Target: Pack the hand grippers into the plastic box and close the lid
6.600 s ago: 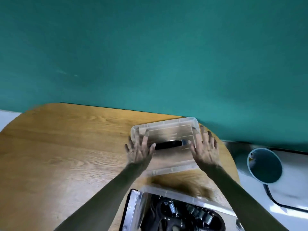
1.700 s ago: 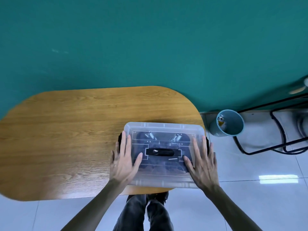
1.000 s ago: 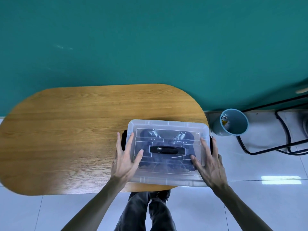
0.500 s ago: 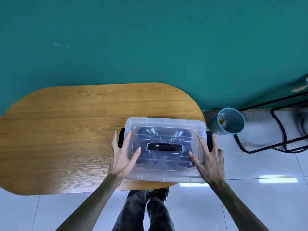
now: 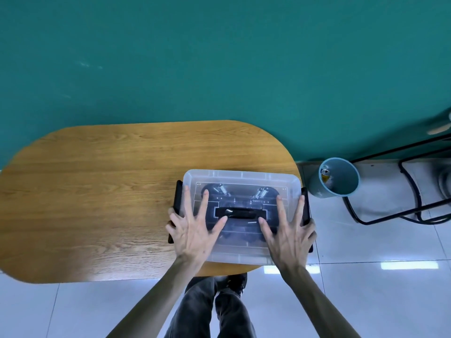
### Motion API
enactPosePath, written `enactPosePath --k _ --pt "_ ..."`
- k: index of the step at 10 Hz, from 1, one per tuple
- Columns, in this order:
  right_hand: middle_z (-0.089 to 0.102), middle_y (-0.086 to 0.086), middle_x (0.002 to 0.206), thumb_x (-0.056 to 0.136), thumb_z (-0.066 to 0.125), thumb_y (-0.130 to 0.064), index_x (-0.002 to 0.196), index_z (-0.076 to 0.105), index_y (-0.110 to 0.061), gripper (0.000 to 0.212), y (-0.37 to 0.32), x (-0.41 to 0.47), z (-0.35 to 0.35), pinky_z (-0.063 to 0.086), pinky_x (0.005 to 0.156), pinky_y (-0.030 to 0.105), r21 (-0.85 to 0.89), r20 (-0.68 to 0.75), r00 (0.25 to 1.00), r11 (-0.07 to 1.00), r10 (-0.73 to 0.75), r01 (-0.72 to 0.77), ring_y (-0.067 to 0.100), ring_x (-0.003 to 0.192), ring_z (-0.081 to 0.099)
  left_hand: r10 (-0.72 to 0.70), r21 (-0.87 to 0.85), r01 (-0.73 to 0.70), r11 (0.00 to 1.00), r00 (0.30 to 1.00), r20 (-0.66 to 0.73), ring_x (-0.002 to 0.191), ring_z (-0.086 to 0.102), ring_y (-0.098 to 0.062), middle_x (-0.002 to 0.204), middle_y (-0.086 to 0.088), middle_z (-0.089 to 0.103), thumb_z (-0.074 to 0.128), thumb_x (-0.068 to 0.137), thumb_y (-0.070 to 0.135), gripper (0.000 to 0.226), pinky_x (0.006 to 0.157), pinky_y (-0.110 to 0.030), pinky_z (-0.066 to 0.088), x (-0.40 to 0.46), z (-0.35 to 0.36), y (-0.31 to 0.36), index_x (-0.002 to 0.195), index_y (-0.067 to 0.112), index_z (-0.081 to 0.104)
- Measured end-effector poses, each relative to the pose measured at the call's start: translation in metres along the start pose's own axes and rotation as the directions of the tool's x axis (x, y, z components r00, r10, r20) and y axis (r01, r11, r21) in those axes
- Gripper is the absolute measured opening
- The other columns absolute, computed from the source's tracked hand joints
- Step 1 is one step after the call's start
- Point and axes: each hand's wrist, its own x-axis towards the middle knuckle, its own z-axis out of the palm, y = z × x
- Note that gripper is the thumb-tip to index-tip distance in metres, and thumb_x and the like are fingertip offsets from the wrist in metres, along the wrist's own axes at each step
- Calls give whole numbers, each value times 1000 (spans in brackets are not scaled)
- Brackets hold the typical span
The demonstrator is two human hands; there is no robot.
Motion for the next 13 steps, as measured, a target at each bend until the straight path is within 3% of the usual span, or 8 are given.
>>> enactPosePath --k 3,5,8,10,11,12,13 --pt "2 12 168 94 32 -69 155 21 -44 68 -1 0 -1 43 76 50 17 6 1000 1000 -11 11 44 100 42 -10 -16 12 1000 997 75 133 30 -54 167 1 -29 21 91 82 80 87 -53 46 -1 -5 4 161 46 3" --pt "4 12 168 93 35 -67 154 28 -43 65 -1 0 -1 43 76 52 23 2 999 999 -40 40 47 103 41 -8 -28 11 1000 995 97 132 28 -54 170 3 -20 20 92 80 78 89 -55 46 -1 -5 4 161 47 4" --pt "1 12 168 100 29 -60 157 17 -42 61 -4 -2 2 43 77 53 -16 -21 996 996 -88 88 50 108 42 8 36 -14 999 985 174 136 29 -55 162 1 -39 8 100 68 68 89 -50 45 -2 -13 15 160 42 -13" --pt "3 14 168 98 30 -59 157 21 -40 62 -5 -3 -2 45 78 55 -9 -11 995 995 -100 100 53 111 41 17 37 -28 999 963 269 147 14 -56 155 -1 -50 8 100 69 71 101 -53 42 -2 -22 17 154 41 -28" --pt "9 17 166 98 30 -58 158 22 -33 66 -3 -2 -9 44 89 61 -2 28 995 996 -92 92 57 121 38 38 30 -49 998 953 301 150 -1 -56 153 -2 -53 -4 95 72 72 110 -56 36 0 -22 8 152 39 -31" --pt "23 20 163 99 26 -55 156 30 -26 65 -5 6 -23 37 103 65 10 -8 991 991 -137 137 55 135 33 85 46 -103 994 953 291 151 -17 -50 155 -6 -50 -21 83 73 79 121 -62 17 8 -32 4 152 36 -30" --pt "34 20 158 99 26 -54 153 36 -25 62 -13 15 -45 36 108 62 -4 -1 969 969 -248 248 49 139 35 161 20 -170 985 960 229 155 -8 -43 168 -14 -19 -18 83 71 91 122 -57 14 13 -55 10 160 26 -8"
